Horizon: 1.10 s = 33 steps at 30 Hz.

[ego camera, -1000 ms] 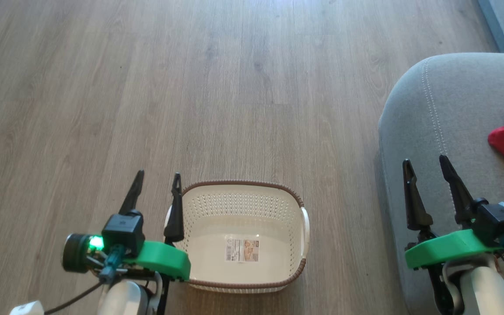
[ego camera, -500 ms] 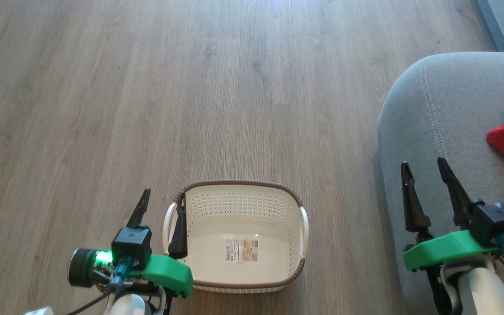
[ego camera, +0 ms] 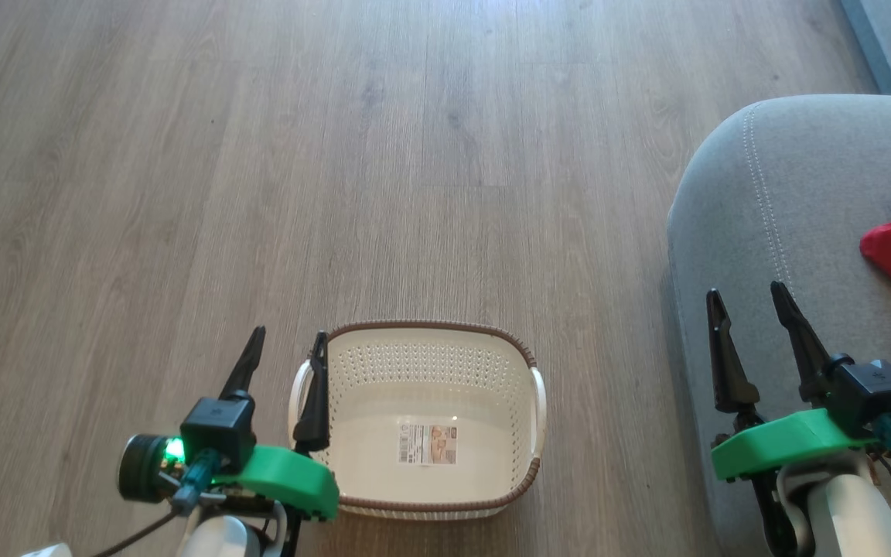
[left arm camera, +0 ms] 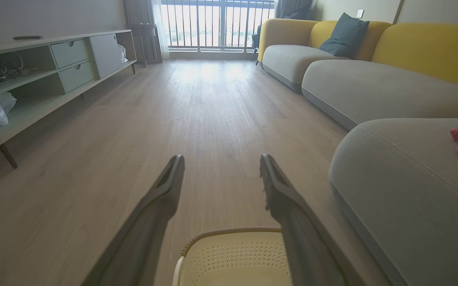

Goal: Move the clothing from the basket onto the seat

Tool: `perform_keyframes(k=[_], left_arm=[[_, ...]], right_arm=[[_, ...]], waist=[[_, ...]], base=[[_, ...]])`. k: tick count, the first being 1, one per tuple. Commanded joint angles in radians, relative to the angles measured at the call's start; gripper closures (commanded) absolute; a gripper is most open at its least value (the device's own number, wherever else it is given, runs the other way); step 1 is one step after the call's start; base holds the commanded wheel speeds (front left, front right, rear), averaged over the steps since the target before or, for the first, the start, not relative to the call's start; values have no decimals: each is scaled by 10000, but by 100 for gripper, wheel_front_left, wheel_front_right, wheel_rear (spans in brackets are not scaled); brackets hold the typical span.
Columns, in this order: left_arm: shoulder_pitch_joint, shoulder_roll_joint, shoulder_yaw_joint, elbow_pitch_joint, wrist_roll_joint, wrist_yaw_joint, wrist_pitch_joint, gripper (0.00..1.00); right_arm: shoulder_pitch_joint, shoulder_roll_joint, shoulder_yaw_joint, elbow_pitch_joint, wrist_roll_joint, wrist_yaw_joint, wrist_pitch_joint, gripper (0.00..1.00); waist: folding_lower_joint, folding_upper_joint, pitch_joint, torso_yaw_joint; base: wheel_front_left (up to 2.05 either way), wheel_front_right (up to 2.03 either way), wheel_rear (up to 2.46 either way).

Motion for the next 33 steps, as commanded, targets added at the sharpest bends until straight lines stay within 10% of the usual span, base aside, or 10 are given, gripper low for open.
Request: perform_keyframes(k=[1,33], left_arm=[[-281,-1,452,-326,-33,-10,-51,0],[-368,-1,739,178,-749,-241,-51,0]], right_arm=[[-142,89,230,-290,-96,-4,-62,0],[-275,100,141,-134,-69,-4,-63,0]], waist=[[0,0,-2,-1],[0,0,139,63]], base=[[0,0,0],[0,0,0]])
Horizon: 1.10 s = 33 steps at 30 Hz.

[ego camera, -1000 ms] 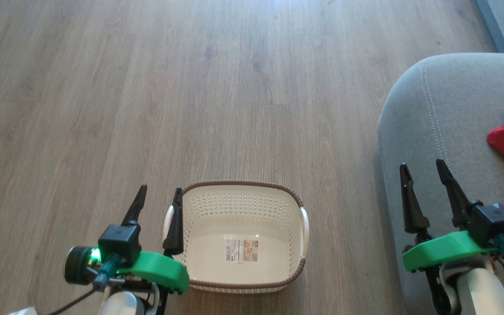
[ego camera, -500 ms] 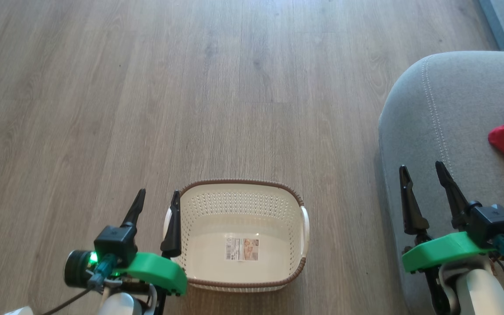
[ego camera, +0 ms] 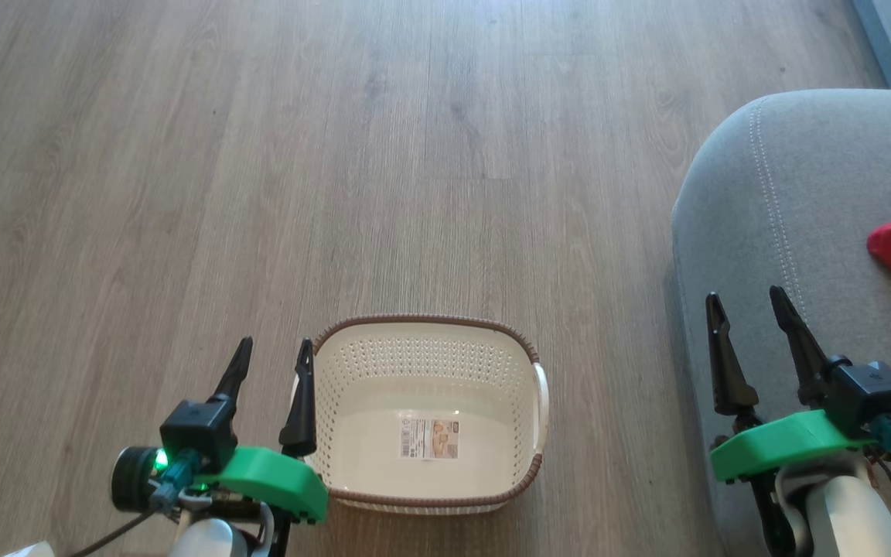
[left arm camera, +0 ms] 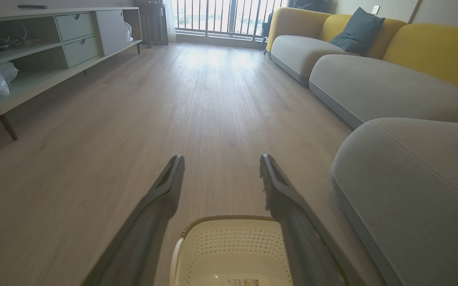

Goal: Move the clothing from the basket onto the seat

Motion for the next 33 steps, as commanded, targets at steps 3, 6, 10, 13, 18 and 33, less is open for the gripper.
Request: perform_keyframes(k=[3,6,10,13,18,33], left_arm=[[-355,-1,375,-232,-100,19,-51,0],[3,0,-11,92,-87,-12,0,100],[235,2,-107,693,-136,-11,21,100],[233,11,-71,673,-368,-44,62,100],[198,44,28,669,-955,-135,182,100],[72,118,333,701,-2693,-429,545,100]], right_arm=[[-295,59,232,-297,-124,-4,-63,0],[-3,0,25,43,-84,0,0,100],[184,0,58,678,-28,0,20,100],[166,1,42,687,208,0,82,100],[136,4,4,693,795,0,232,100],[45,12,-97,714,2565,-1,670,100]], waist=[[0,-1,-19,0],[0,-1,-28,3],[0,-1,-28,2],[0,-1,-34,-12],[0,-1,-48,-42],[0,-1,-90,-132]], base=[[0,0,0],[0,0,0],[0,0,0],[0,0,0],[0,0,0],[0,0,0]])
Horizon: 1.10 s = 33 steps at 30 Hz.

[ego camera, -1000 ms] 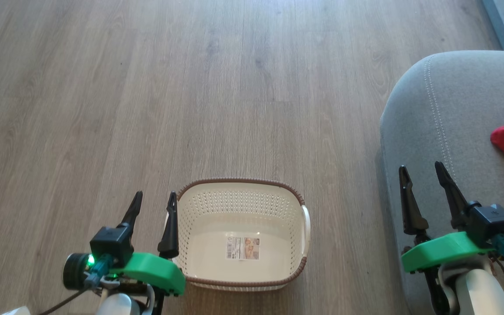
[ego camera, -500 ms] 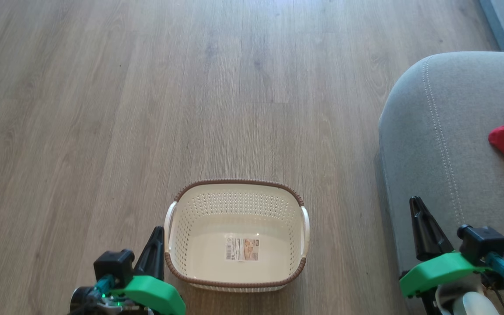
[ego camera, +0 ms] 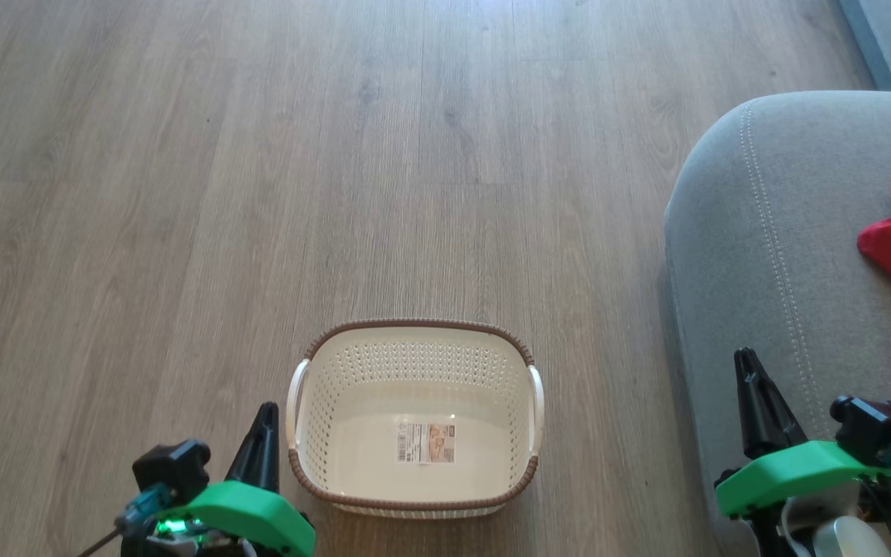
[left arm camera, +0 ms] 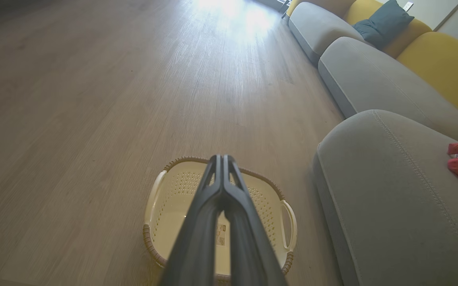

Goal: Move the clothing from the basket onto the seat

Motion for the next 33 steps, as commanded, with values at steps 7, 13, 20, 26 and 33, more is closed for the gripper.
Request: perform_keyframes(k=[7,13,20,26,33], left_arm=[[-570,83,297,-279,-1002,-208,188,100],[-610,102,433,-294,-1685,-323,343,100],[-656,120,597,-306,-2475,-457,528,100],[-691,131,717,-313,-3039,-552,663,100],[-741,143,890,-320,-3826,-687,855,100]], right_arm=[[-514,16,-112,-302,1054,-1,241,100],[-552,20,-154,-293,1762,-1,418,100],[-597,24,-203,-281,2585,-1,623,100],[-629,26,-238,-273,3175,-1,771,100],[-674,30,-288,-261,4001,-2,977,100]], waist=[[0,0,-21,-46],[0,0,-37,-82],[0,0,-57,-124],[0,0,-70,-154],[0,0,-90,-197]], base=[[0,0,0],[0,0,0],[0,0,0],[0,0,0],[0,0,0]])
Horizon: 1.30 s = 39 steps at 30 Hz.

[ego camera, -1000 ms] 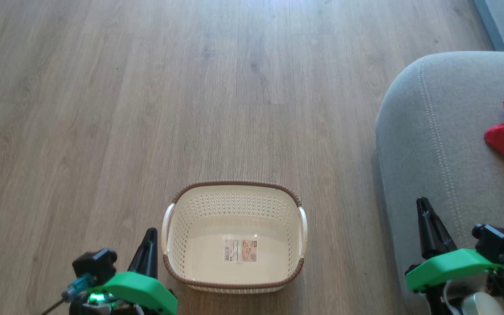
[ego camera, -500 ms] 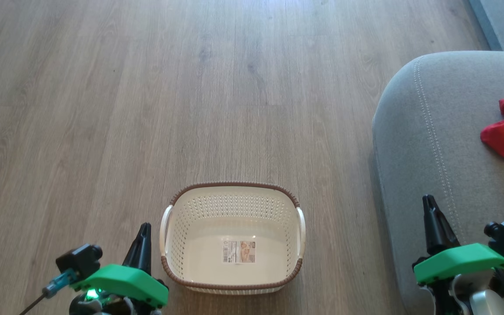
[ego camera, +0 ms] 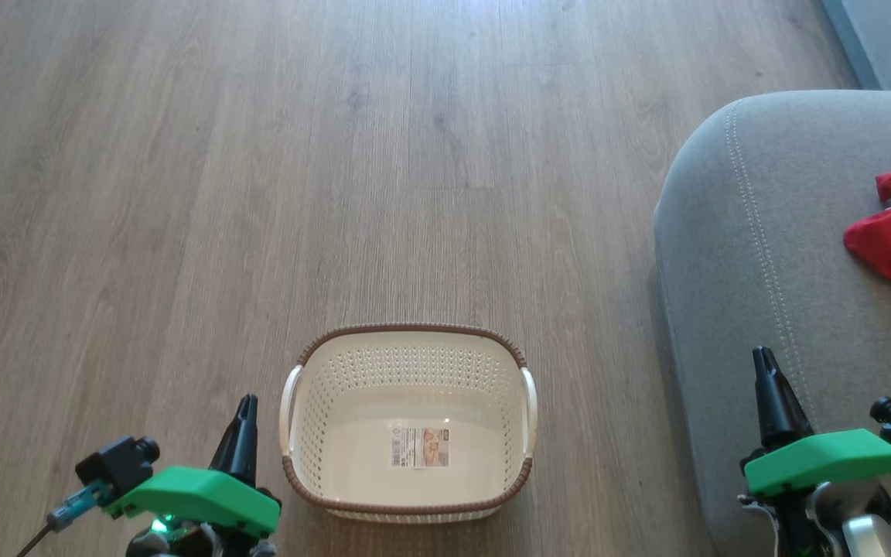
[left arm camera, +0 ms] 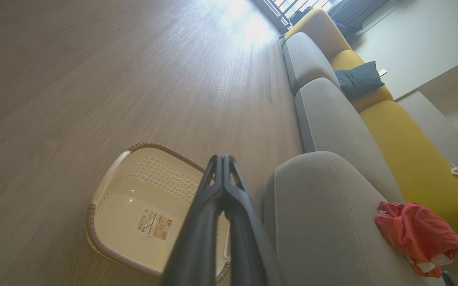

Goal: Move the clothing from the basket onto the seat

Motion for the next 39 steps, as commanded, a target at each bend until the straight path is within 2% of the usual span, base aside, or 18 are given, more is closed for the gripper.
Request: perform_keyframes(k=[1,39], left_arm=[[-551,107,250,-310,-221,-82,60,100],[-828,127,1251,-338,-4432,-810,1156,100]], right_arm=[[-521,29,12,-302,238,-2,40,100],[-764,50,-254,-238,4722,-3,1159,100]], waist=[[0,-1,-2,-4],[0,-1,-107,-234]], base=[[0,0,0],[0,0,0]])
